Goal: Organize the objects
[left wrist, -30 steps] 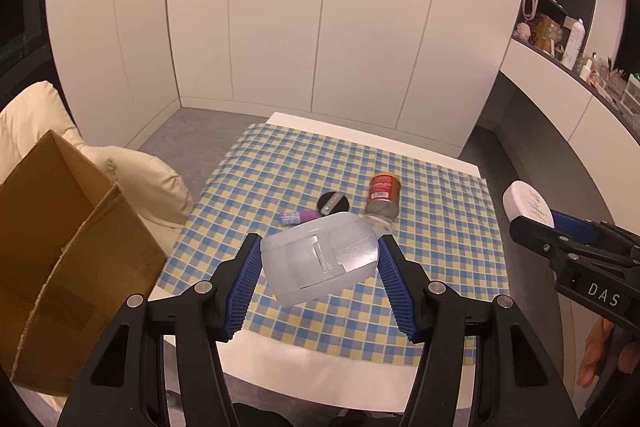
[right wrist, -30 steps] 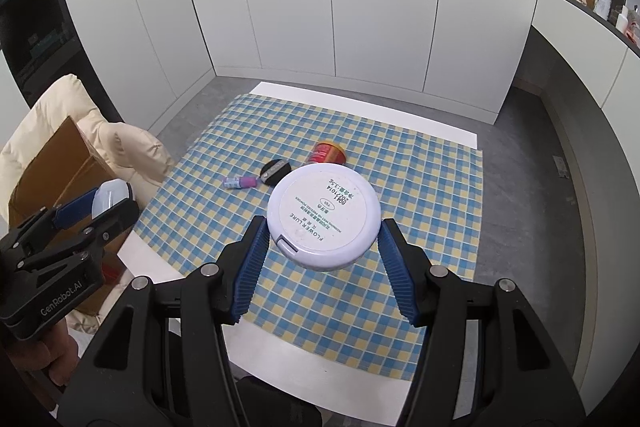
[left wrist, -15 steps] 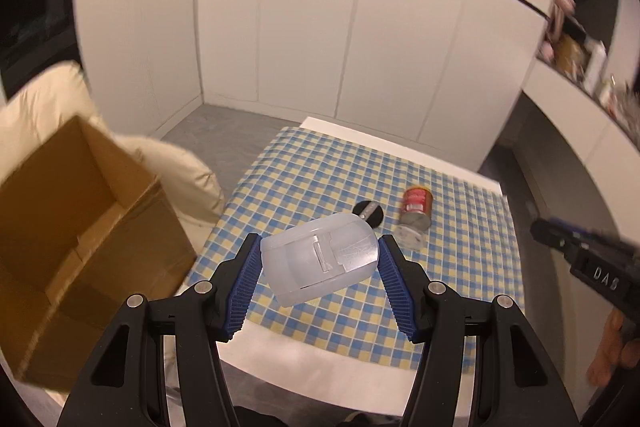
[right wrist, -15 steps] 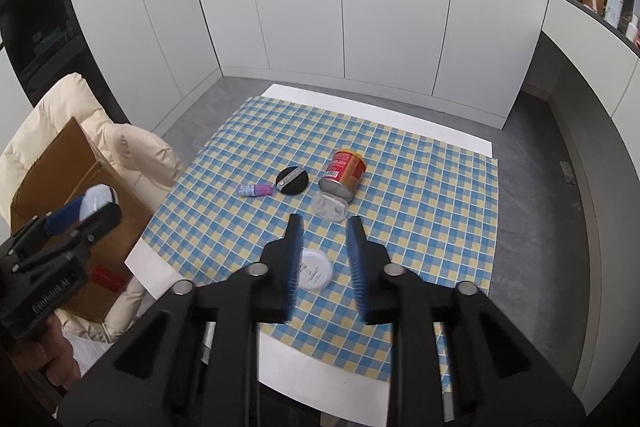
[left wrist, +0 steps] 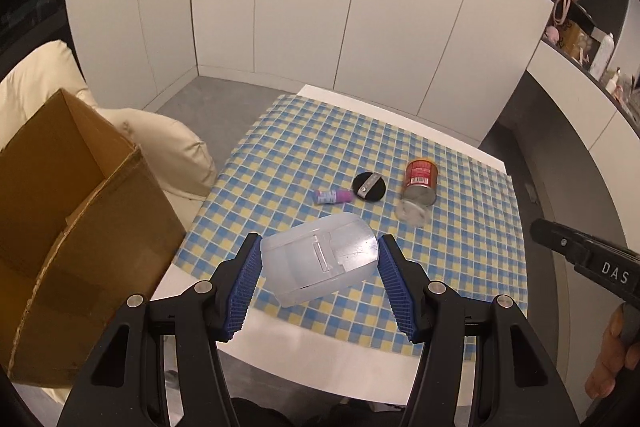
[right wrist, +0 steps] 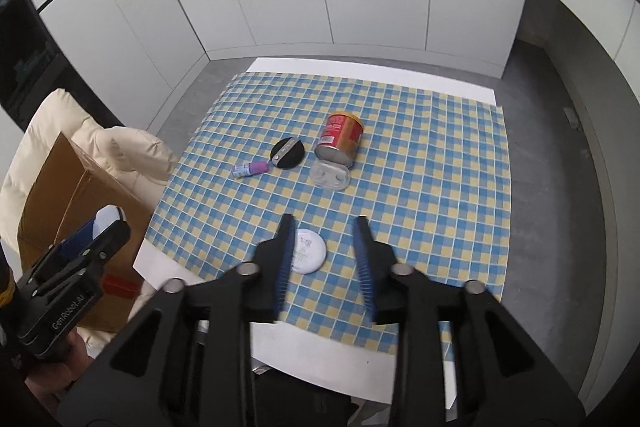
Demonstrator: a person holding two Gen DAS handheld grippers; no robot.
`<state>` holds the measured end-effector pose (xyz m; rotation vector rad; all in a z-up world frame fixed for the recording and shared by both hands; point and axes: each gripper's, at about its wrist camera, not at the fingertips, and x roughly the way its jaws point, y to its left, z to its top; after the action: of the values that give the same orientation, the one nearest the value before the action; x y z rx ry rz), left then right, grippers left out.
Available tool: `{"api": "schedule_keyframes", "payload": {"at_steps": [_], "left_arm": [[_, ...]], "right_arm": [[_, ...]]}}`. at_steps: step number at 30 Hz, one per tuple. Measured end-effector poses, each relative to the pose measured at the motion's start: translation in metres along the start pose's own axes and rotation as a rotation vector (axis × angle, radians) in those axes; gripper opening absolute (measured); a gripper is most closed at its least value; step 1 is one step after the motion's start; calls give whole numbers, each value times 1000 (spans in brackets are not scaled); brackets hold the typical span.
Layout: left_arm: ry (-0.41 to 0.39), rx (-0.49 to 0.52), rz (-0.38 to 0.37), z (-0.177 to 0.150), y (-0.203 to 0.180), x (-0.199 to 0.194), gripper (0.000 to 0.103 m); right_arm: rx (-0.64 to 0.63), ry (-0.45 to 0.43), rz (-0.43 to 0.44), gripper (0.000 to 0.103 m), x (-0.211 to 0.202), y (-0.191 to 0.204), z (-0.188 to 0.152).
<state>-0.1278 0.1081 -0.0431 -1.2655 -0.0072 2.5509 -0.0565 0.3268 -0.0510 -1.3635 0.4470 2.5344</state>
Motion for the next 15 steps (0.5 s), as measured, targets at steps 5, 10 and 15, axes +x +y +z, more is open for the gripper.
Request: {"api": "schedule_keyframes", "payload": {"at_steps": [5, 10, 15], "left_arm": [[14, 17, 18, -1, -4, 4, 59], [32, 9, 12, -2, -4, 15, 59], [57, 12, 25, -9, -3, 32, 59]], "right_arm": [[-35, 7, 8, 37, 4, 10, 0], [-73, 20, 10, 43, 18, 21, -2], [-128, 34, 12, 44, 41, 31, -6]]}}
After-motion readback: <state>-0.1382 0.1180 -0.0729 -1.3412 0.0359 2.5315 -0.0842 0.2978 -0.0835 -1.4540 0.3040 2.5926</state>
